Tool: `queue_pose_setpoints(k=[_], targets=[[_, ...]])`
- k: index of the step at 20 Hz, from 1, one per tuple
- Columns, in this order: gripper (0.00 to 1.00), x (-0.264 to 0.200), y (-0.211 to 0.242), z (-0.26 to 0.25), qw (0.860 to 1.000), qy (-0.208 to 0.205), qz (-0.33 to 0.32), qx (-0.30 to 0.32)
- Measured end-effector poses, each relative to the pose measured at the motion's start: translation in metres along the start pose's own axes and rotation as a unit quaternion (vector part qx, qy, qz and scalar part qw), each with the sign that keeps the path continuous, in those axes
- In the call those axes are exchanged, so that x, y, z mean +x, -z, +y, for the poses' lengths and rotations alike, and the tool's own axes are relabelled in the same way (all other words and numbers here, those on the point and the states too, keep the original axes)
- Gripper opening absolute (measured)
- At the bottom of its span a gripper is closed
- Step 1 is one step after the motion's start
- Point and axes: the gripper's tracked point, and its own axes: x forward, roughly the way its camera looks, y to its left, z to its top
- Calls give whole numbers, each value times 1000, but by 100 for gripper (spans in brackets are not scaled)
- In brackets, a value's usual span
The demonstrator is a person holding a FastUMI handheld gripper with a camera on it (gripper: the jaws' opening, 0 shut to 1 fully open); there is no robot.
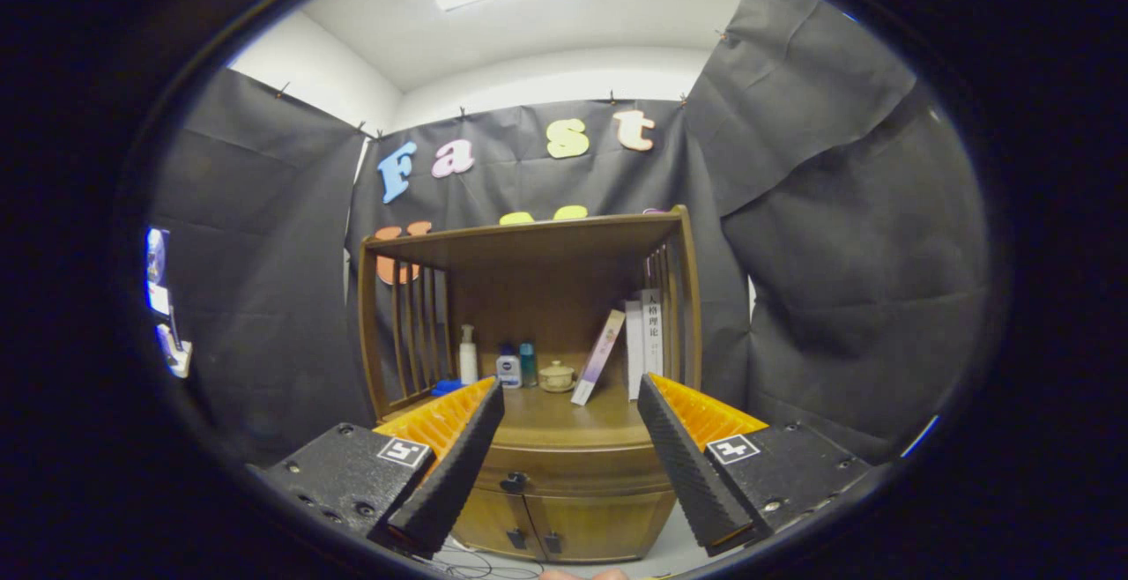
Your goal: Pull open the drawer, take out the items inside it, and place them on the countertop above the cabinet.
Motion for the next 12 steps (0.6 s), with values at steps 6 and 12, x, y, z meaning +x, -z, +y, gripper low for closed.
queue_pose_setpoints(k=[6,12], targets=[[99,21,25,-1,1000,11,11,9],[99,47,66,15,1000,9,26,2]])
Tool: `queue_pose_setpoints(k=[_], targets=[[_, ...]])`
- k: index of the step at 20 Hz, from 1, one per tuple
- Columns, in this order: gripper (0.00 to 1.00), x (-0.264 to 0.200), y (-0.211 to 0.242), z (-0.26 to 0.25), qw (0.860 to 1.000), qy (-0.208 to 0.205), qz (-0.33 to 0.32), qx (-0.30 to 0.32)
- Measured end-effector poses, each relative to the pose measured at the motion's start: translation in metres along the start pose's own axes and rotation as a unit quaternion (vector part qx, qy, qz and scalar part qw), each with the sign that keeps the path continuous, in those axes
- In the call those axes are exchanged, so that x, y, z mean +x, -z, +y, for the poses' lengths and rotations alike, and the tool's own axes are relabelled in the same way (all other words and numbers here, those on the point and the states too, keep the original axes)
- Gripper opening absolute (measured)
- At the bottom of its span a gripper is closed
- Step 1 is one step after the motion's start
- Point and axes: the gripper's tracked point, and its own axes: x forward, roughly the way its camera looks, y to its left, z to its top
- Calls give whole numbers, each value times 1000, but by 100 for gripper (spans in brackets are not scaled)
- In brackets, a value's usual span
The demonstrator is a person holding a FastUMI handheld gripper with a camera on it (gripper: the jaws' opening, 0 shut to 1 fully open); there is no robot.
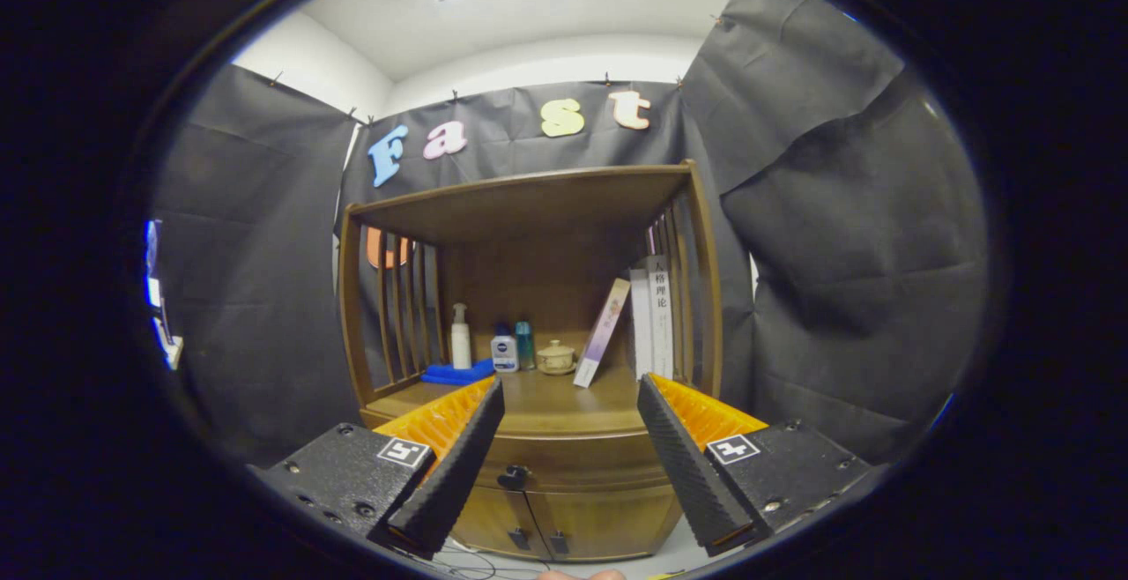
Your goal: Pull open the drawer, take out the items inside it, and place them on the countertop above the cabinet.
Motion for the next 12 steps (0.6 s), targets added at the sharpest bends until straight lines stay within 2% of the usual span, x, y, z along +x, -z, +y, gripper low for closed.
queue_pose_setpoints(k=[12], targets=[[99,52,83,16,998,-3,61,3]])
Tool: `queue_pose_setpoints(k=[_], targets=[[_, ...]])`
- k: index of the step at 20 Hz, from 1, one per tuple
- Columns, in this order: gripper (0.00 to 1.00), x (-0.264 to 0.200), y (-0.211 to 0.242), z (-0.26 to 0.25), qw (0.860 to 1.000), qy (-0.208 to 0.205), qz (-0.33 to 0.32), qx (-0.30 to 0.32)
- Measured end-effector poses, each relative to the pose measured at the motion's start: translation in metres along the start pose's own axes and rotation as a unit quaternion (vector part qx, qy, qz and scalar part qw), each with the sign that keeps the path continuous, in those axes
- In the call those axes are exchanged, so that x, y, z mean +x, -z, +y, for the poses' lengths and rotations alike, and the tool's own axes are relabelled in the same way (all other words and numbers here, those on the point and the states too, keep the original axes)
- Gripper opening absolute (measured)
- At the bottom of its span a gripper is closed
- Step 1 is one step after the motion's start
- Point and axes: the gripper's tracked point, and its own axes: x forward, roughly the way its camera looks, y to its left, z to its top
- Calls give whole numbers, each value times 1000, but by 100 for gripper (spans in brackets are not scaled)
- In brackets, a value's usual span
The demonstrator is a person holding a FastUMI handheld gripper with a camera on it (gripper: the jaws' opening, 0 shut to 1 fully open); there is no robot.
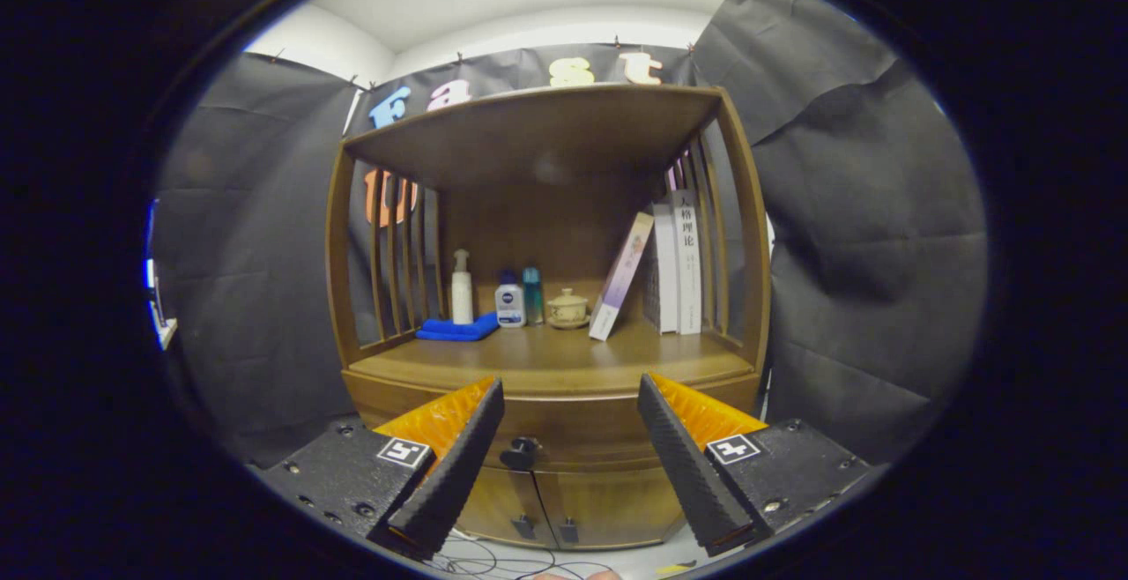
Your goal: Pull open the drawer, take out the items inside it, and place them on the countertop above the cabinet.
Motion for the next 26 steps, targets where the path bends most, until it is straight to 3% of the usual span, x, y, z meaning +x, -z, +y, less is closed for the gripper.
queue_pose_setpoints(k=[6,13,20,26], targets=[[98,38,42,20,998,-19,47,40],[95,96,114,31,993,-4,114,12],[77,115,141,40,992,8,124,-11],[53,128,147,45,993,22,117,-4]])
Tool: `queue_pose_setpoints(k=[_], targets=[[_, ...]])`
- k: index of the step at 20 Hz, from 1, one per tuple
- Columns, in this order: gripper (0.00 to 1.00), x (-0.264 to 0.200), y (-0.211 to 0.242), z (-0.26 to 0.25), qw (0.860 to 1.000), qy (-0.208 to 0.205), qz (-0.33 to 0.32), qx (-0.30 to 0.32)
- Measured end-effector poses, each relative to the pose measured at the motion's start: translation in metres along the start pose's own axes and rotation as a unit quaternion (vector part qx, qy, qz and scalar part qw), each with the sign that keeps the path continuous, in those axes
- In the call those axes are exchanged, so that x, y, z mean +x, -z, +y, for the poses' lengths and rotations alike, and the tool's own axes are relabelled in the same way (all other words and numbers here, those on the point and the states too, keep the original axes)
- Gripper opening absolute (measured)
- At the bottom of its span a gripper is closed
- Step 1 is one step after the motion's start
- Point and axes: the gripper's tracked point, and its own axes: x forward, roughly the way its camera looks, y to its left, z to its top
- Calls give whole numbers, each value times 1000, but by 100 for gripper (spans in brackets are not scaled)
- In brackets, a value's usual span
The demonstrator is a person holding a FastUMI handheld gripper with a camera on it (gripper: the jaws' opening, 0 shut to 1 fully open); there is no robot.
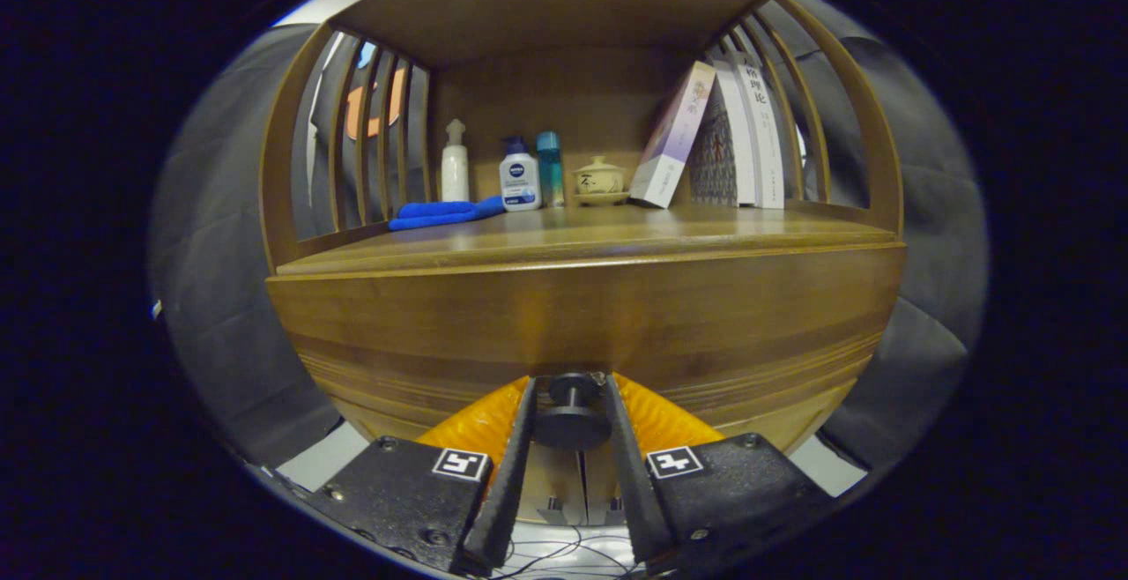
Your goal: Pull open the drawer, take out the items inside it, and place them on the countertop above the cabinet.
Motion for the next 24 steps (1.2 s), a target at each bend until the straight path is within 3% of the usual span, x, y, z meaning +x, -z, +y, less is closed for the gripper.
queue_pose_setpoints(k=[9,24], targets=[[37,-2,2,-2,1000,3,3,23],[36,-95,32,-6,1000,-17,19,18]])
